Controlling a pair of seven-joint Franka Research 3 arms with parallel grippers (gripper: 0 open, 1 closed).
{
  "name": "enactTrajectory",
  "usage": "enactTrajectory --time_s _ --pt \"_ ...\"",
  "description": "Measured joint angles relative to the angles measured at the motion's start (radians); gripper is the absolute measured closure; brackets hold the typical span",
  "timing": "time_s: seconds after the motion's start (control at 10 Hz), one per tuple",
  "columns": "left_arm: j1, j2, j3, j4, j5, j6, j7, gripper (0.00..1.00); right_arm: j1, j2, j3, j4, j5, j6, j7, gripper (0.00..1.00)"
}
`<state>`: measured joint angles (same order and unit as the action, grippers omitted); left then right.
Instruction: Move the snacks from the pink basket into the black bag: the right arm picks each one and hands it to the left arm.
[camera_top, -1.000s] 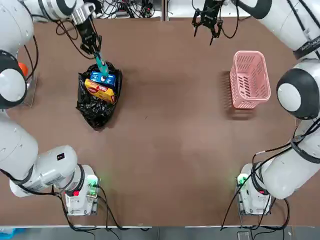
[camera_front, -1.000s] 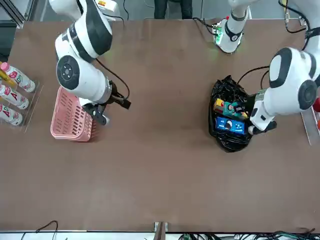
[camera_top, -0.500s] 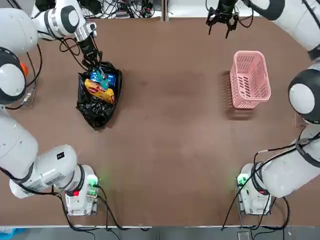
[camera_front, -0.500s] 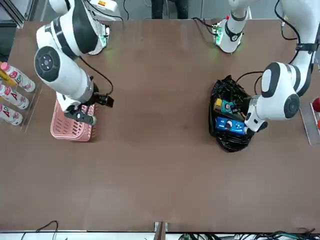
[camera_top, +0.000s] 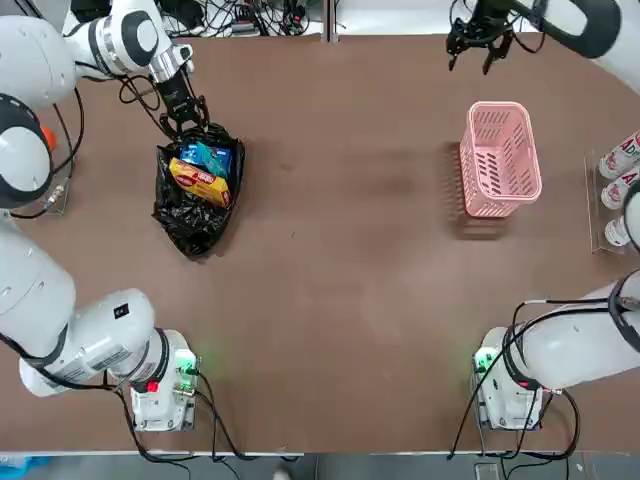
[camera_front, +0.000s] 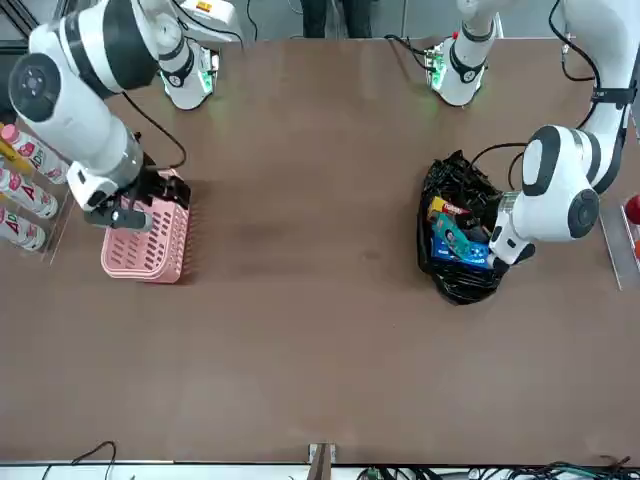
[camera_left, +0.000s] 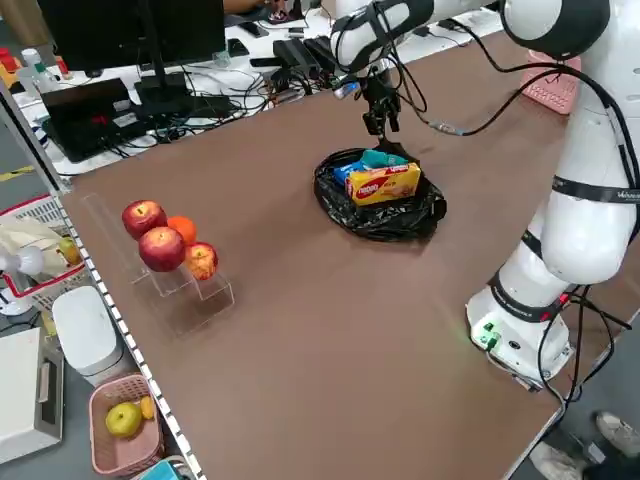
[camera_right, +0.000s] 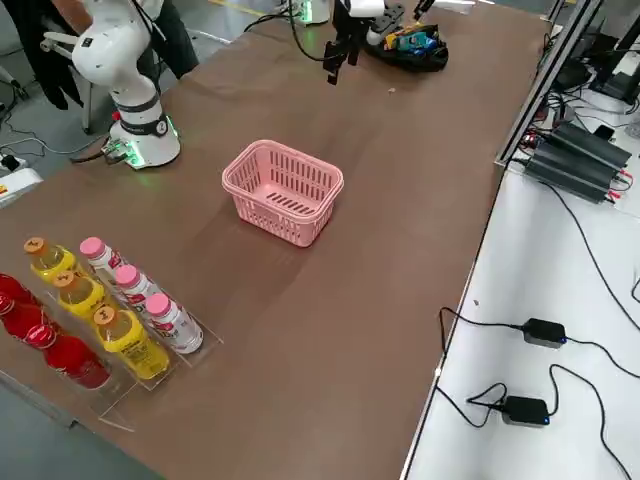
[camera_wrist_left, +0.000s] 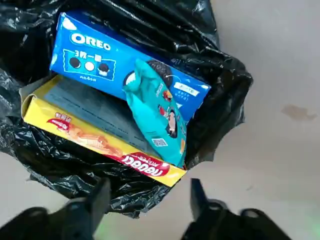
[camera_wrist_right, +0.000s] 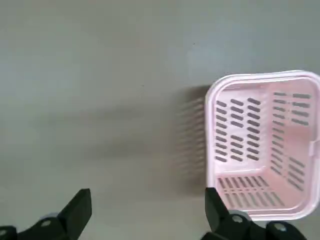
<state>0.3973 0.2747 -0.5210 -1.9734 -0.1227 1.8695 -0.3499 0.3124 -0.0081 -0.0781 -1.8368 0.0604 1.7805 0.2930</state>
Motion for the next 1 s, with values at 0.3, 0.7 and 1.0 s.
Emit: enactTrajectory --time_s 0.3,0.7,1.0 --pt "0.007 -0.031 0.001 0.110 0.011 -0.031 0.000 0.00 -0.105 -0.082 -0.001 -0.018 -0.011 -0.045 -0.166 0.00" --pt "0.033 -0.122 0.004 0.287 0.042 -0.066 0.000 0.00 -0.173 -0.104 0.000 0.135 -0.087 -0.194 -0.243 0.00" --pt "-0.107 -0.179 0.146 0.354 0.113 -0.118 0.111 0.00 -0.217 -0.104 0.001 0.153 -0.088 -0.171 -0.301 0.00"
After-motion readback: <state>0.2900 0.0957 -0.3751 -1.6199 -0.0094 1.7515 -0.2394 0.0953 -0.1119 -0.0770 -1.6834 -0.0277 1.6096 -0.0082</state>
